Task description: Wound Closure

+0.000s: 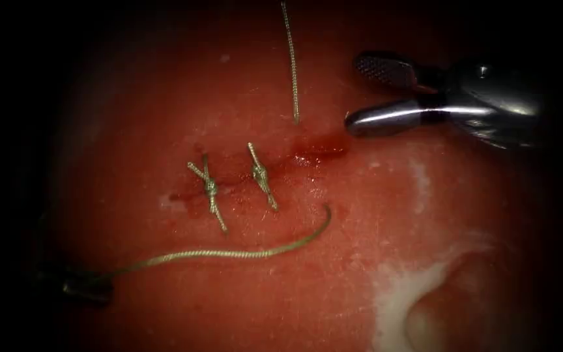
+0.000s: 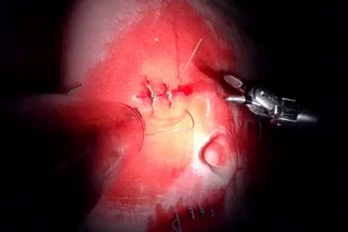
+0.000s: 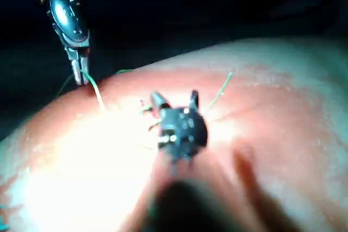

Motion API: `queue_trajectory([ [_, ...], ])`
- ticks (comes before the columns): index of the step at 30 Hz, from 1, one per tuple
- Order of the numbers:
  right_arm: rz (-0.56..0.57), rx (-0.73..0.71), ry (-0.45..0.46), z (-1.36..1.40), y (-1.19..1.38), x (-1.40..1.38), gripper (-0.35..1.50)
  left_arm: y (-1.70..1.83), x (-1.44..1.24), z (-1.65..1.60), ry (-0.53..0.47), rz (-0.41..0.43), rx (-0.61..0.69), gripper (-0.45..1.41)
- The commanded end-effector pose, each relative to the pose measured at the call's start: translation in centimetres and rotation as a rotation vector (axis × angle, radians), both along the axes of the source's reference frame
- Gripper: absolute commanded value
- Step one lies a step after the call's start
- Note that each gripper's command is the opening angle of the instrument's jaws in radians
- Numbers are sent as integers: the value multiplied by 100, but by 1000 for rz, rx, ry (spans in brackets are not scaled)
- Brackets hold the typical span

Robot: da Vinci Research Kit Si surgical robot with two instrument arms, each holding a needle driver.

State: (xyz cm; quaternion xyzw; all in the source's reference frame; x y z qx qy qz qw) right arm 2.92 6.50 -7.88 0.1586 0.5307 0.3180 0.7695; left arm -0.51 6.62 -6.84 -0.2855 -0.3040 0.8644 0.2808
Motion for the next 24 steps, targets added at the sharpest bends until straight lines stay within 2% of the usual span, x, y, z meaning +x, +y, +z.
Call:
queue_trajectory([
  [1, -21, 6, 18, -2, -3, 8, 145, -2, -8, 2, 0, -7, 1, -35],
  [5, -142, -2, 42, -22, -13, 11, 136, 7, -25, -13, -7, -66, 16, -35],
  [10, -285, -24, 0, -83, -23, 17, 131, 25, -47, -20, 26, -126, -10, -35],
  [12, -351, -45, -51, -116, -31, 22, 123, 31, -56, -21, 36, -139, -15, -35],
  [15, -414, -88, -93, -135, -42, 33, 119, 35, -69, -19, 44, -138, -30, -35],
  [16, -456, -131, -135, -142, -50, 42, 116, 36, -76, -19, 47, -135, -37, -35],
  [19, -530, -226, -269, -145, -59, 58, 114, 39, -91, -19, 68, -107, -57, -35],
  [22, -594, -323, -374, -135, -66, 69, 111, 42, -103, -19, 80, -95, -66, -35],
  [24, -623, -356, -408, -130, -69, 71, 108, 43, -106, -18, 82, -98, -66, -35],
])
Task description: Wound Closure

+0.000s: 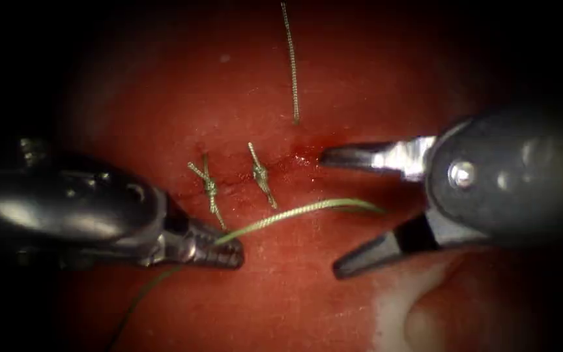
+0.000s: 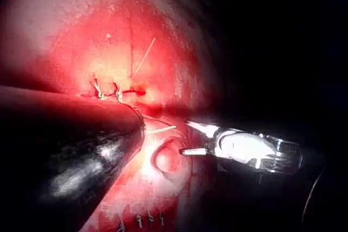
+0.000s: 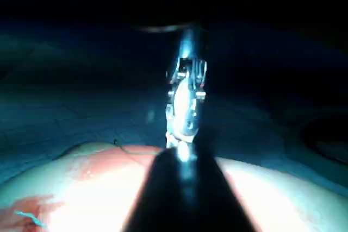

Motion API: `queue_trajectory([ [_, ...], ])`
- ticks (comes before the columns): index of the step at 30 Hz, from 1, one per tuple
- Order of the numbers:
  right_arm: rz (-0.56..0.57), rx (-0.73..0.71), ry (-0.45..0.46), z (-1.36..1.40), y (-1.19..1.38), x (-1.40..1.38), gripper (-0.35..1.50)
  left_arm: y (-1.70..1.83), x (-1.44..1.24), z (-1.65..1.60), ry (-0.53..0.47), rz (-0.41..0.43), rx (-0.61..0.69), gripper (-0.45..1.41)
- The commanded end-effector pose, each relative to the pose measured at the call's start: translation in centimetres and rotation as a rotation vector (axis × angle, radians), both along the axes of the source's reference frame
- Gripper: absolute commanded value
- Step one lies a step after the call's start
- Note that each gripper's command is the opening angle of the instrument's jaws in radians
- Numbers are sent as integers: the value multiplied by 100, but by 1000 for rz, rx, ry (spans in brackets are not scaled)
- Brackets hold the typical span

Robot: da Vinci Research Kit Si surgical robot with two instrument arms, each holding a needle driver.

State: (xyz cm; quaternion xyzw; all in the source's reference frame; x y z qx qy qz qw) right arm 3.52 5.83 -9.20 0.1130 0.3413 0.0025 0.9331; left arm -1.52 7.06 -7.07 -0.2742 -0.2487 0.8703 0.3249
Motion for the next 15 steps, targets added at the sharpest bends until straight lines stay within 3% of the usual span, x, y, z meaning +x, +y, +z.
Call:
queue_trajectory([
  [1, -26, -51, -24, 8, -3, 15, 104, -1, -7, 6, 3, 4, -2, -35],
  [7, -93, -160, -80, 20, -12, 28, 96, 4, -13, 6, 6, 4, -3, -35],
  [12, -156, -169, -98, 40, -25, 36, 86, 6, -15, 4, 6, 1, -1, -35],
  [14, -183, -163, -104, 46, -28, 36, 64, 6, -15, 4, 7, 1, -1, -35],
  [15, -200, -166, -119, 50, -29, 35, 39, 6, -15, 4, 7, 1, -1, -35],
])
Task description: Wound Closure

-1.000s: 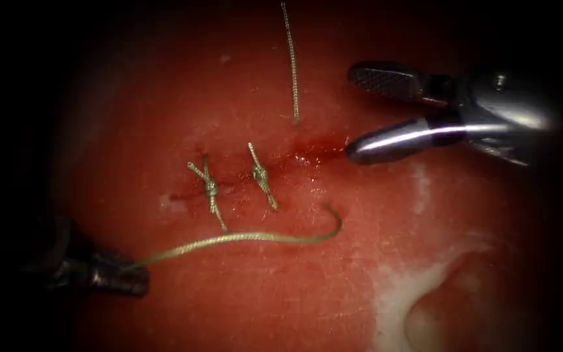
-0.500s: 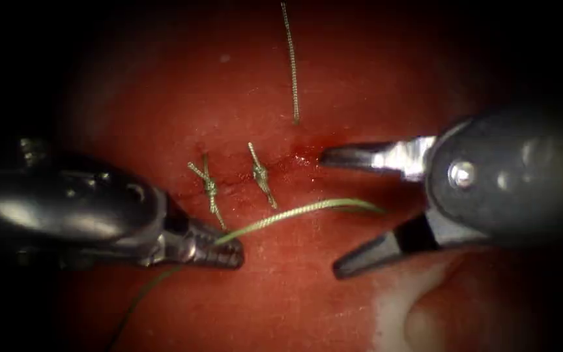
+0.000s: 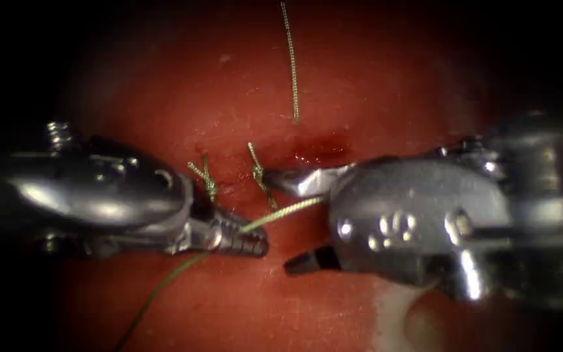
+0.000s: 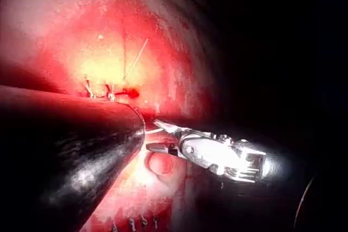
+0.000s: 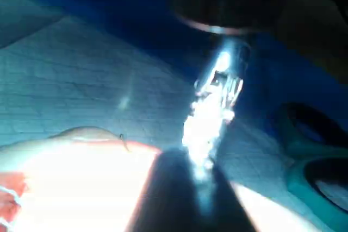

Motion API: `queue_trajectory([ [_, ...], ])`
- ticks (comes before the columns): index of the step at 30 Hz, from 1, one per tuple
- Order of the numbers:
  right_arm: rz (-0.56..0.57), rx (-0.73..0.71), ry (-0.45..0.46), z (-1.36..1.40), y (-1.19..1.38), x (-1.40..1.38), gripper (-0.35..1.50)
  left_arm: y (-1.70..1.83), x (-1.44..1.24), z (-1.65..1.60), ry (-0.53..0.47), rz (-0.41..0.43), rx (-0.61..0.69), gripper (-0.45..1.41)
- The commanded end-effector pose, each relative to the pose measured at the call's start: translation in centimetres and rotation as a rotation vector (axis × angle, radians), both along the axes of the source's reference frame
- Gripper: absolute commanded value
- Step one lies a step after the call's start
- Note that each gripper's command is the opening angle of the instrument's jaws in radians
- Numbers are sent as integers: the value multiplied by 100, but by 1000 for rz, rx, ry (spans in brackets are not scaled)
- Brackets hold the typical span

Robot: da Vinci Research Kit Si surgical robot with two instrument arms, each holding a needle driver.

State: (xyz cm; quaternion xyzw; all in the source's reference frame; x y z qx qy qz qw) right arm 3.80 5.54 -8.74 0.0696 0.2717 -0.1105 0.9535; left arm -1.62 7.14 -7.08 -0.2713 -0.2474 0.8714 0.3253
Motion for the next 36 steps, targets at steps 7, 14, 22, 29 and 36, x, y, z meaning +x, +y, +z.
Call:
queue_trajectory([
  [7, -118, 3, -37, -2, 8, 0, -35, 0, -4, 2, -1, 0, 3, -35],
  [14, -122, -3, -29, -4, 9, 1, -35, 19, -8, 3, -42, 84, -131, 23],
  [22, -101, -15, -24, -4, 21, -17, -35, 18, 1, 12, -31, 61, -131, 68],
  [29, -42, -20, -21, -5, 40, -48, -35, -9, 39, 30, -35, 103, -142, 70],
  [36, -42, -23, -13, -5, 43, -54, -35, -10, 46, 43, -128, 81, -137, 68],
])
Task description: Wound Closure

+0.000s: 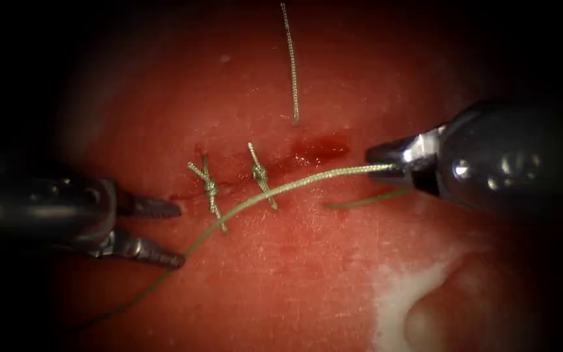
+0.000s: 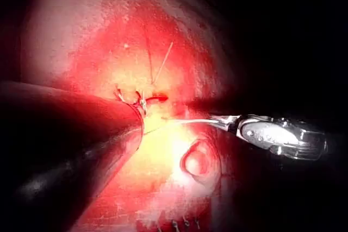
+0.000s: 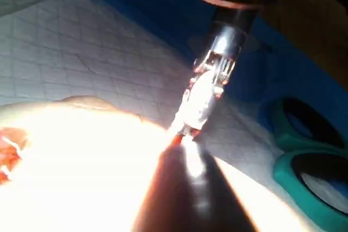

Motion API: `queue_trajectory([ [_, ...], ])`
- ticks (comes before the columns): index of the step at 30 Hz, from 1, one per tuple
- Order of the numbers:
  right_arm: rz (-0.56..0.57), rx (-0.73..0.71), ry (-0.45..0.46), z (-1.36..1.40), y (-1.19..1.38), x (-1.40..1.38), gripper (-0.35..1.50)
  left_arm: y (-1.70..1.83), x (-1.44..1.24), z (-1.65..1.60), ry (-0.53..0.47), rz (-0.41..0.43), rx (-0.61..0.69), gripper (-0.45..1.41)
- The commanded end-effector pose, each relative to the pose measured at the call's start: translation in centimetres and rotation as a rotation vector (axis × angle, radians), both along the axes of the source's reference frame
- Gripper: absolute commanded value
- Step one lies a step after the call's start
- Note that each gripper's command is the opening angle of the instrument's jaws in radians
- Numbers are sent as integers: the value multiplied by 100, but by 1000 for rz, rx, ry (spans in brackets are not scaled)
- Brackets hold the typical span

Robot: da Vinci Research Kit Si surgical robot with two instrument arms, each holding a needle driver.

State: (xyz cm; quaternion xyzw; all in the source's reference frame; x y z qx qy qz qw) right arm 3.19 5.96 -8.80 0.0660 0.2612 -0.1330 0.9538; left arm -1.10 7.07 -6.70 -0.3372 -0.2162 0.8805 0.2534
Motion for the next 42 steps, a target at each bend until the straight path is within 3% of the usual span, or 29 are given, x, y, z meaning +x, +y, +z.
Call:
queue_trajectory([
  [1, 0, -1, 3, 1, 2, 6, -35, -3, -6, 6, -14, -1, 8, 68],
  [18, 21, 1, 4, 2, 7, -2, -35, -37, -9, 30, -88, 59, 110, 60],
  [20, 21, 1, 3, 2, 7, -2, -35, -32, -5, 26, -111, 53, 115, 11],
  [23, 22, 1, 3, 2, 6, -2, -35, -30, 0, 22, -171, 18, 115, -29],
  [27, 25, 1, 5, 1, 6, -2, -35, -31, 6, 20, -156, -89, 196, -35],
  [32, 48, 8, 11, -3, 6, -1, -35, -27, 7, 18, -125, -154, 217, -35],
  [33, 94, 23, 24, -6, 9, -1, -35, -24, 10, 16, -123, -159, 214, -35],
  [34, 117, 30, 31, -7, 10, -1, -20, -22, 11, 14, -124, -164, 212, -35],
  [35, 141, 36, 40, -8, 12, -2, 12, -20, 13, 13, -123, -156, 189, -35],
  [36, 188, 50, 59, -12, 12, -4, 68, -12, 16, 8, -118, -129, 116, -35],
  [37, 205, 54, 67, -15, 11, -5, 93, -7, 18, 5, -110, -109, 67, -35],
  [40, 326, 126, 94, -28, 12, -14, 130, 5, 21, -6, -96, -61, -44, -35],
  [42, 351, 149, 113, -36, 15, -22, 136, 9, 22, -11, -92, -46, -83, -35],
])
